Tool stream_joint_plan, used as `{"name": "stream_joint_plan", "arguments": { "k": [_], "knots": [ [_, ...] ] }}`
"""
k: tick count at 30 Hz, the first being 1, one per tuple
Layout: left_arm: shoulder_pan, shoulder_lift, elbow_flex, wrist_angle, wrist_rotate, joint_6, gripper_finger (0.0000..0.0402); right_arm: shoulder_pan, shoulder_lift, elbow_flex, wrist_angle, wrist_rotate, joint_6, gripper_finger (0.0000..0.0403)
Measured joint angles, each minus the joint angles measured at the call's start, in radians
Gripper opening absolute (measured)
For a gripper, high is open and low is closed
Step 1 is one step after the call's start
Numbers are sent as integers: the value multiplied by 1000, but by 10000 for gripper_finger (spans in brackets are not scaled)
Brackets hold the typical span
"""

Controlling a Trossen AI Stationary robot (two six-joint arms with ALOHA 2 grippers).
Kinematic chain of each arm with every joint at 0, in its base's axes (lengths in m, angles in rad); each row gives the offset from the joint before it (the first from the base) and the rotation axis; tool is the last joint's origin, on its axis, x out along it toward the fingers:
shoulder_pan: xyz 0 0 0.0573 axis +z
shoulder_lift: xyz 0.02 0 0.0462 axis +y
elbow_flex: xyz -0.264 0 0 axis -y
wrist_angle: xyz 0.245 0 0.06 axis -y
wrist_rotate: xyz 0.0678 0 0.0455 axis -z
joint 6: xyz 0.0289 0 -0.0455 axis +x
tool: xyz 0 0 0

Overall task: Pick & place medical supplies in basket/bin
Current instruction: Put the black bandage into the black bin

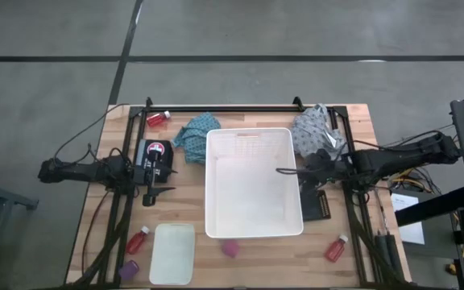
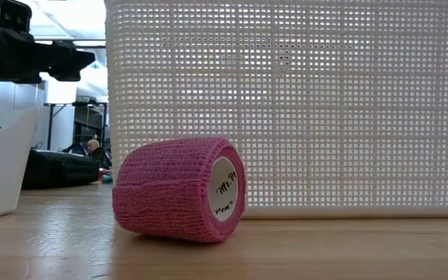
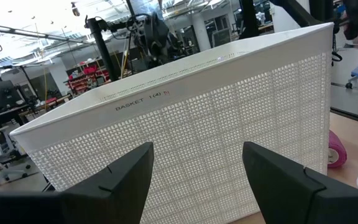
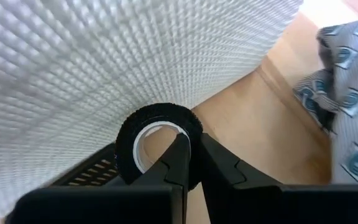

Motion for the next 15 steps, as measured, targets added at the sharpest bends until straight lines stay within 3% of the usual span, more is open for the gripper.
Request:
{"name": "stream_joint_plan", "arguments": {
  "k": [7, 15],
  "knots": [
    [0, 0, 0, 0, 0, 0, 253, 48, -35, 82, -133, 3, 60, 22],
    [0, 0, 0, 0, 0, 0, 253, 177, -12, 135, -263, 32, 279, 22]
  ]
}}
